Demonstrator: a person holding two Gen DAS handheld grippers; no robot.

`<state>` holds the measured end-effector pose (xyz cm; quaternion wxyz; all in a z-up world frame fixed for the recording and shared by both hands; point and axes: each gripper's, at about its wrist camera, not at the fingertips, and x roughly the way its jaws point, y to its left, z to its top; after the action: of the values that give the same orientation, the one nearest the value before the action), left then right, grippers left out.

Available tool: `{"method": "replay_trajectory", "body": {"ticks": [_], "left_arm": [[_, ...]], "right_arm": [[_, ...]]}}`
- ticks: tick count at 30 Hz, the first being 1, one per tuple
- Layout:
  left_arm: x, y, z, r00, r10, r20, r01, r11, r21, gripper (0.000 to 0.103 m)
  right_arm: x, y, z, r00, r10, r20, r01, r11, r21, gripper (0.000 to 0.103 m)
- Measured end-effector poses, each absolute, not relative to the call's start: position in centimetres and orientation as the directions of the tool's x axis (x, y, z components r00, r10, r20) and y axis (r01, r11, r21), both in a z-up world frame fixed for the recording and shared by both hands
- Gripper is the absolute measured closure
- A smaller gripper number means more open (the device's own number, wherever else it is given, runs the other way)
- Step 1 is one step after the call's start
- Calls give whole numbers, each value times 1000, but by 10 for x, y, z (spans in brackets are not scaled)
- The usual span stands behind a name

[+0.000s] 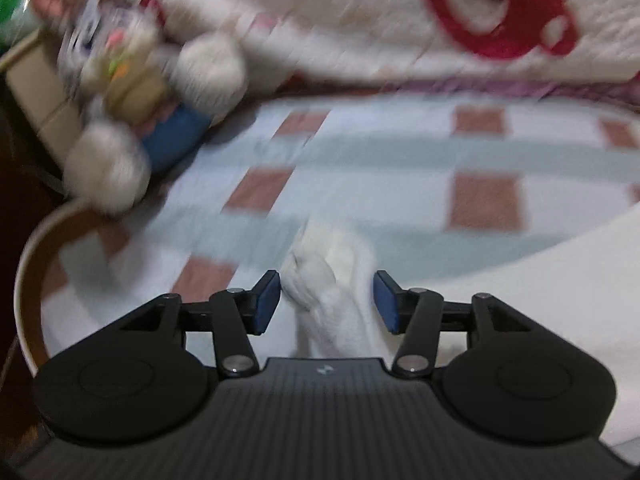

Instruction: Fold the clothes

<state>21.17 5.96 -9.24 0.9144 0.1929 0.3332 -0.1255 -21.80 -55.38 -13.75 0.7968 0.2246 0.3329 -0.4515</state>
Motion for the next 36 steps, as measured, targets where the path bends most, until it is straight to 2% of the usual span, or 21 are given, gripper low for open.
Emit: {"method": "replay_trajectory", "body": {"ticks": [2,6,10,12,15,22,23,24,25,26,28,32,34,36], "left_arm": [[198,39,-68,766,-184,-616,424,865,269,40],[173,-29,-27,702,-417,-578,647,712,273,33],[155,-136,-21,448,-612,-652,881,427,205,31],[144,-191,-35,319,-637,-702,935,332,123,31],[139,-245,-64,245,-635,-733,942,334,26,31],[127,-371,-134,65,-631,-773,920,338,-199,31],[126,-388,-143,39,-630,-775,912,339,-230,37],[126,-395,-146,36,-635,-772,913,335,-233,48],[128,-396,-145,46,-643,-765,918,328,-220,77],[129,-397,-144,57,-650,-758,924,322,-207,85],[132,-398,-142,76,-665,-743,934,309,-181,88],[126,-392,-147,145,-674,-724,959,275,-63,88],[130,-390,-154,163,-673,-721,941,327,-93,87],[139,-388,-155,177,-677,-714,911,388,-141,82]], "right_arm": [[-214,-558,-127,450,-539,-712,810,583,71,27],[-189,-566,-115,567,-426,-705,665,742,86,27],[-150,-584,-117,597,-284,-750,593,786,174,27],[-130,-594,-119,607,-211,-766,556,801,220,27],[-102,-607,-121,615,-102,-782,503,814,289,27],[-90,-607,-136,604,-43,-796,546,750,374,26],[-89,-607,-139,602,-34,-797,552,739,385,38],[-87,-607,-141,601,-26,-799,558,729,397,61],[-85,-607,-143,600,-17,-800,564,718,408,81],[-84,-607,-145,604,-12,-797,565,711,418,83],[-85,-604,-134,671,-41,-740,516,742,427,86],[-74,-600,-138,708,-83,-701,470,797,380,88],[-62,-603,-150,683,-106,-723,495,794,352,88],[-52,-603,-154,668,-129,-733,510,796,325,88]]}}
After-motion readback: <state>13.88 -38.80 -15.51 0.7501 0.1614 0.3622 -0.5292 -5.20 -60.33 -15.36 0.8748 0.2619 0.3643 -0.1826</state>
